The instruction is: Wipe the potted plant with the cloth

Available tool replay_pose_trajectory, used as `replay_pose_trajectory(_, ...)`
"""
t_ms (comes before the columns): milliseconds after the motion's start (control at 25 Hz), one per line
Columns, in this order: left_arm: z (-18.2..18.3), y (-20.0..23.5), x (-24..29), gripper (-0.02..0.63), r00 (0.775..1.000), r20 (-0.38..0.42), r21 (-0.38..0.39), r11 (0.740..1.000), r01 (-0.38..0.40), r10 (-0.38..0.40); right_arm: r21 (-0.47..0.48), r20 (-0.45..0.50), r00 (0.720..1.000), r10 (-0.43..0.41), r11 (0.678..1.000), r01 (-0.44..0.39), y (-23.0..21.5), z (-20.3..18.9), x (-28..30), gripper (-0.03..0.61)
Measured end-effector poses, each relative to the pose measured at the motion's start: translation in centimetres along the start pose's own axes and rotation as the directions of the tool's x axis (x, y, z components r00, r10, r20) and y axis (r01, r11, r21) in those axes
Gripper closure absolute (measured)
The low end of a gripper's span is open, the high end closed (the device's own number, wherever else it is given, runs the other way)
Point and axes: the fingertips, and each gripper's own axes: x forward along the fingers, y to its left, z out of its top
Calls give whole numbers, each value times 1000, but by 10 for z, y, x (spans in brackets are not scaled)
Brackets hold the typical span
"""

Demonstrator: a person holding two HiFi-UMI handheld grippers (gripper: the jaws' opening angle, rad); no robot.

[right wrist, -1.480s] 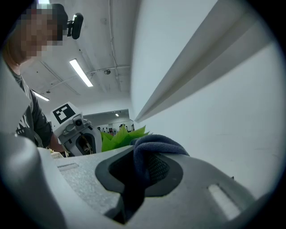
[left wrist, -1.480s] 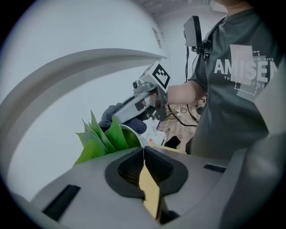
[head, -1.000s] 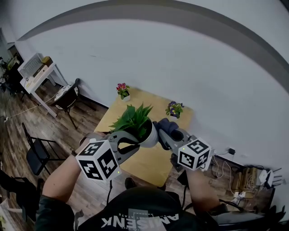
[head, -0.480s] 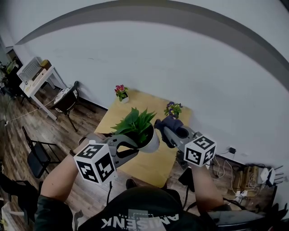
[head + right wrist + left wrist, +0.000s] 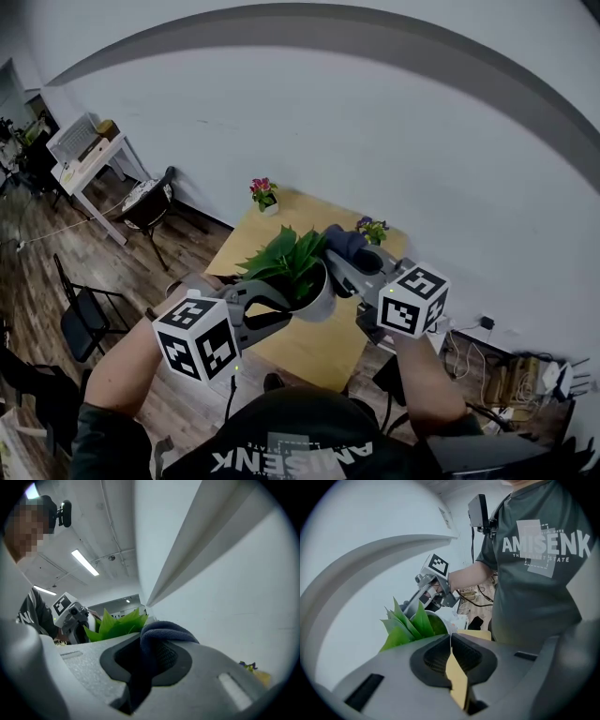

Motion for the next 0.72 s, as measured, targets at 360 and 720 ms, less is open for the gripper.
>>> replay_pose_trajectory(360,-4,-1,0,598,1000,5,-20,1000,-11,11,103,-61,998,16,995,-10,-11,-47,-5,532)
replay_pose_trajectory(720,-4,-4,3,598,999,43,-48,998,27,-25,179,-119,993,25,984,-3,-18,-92,-17,532)
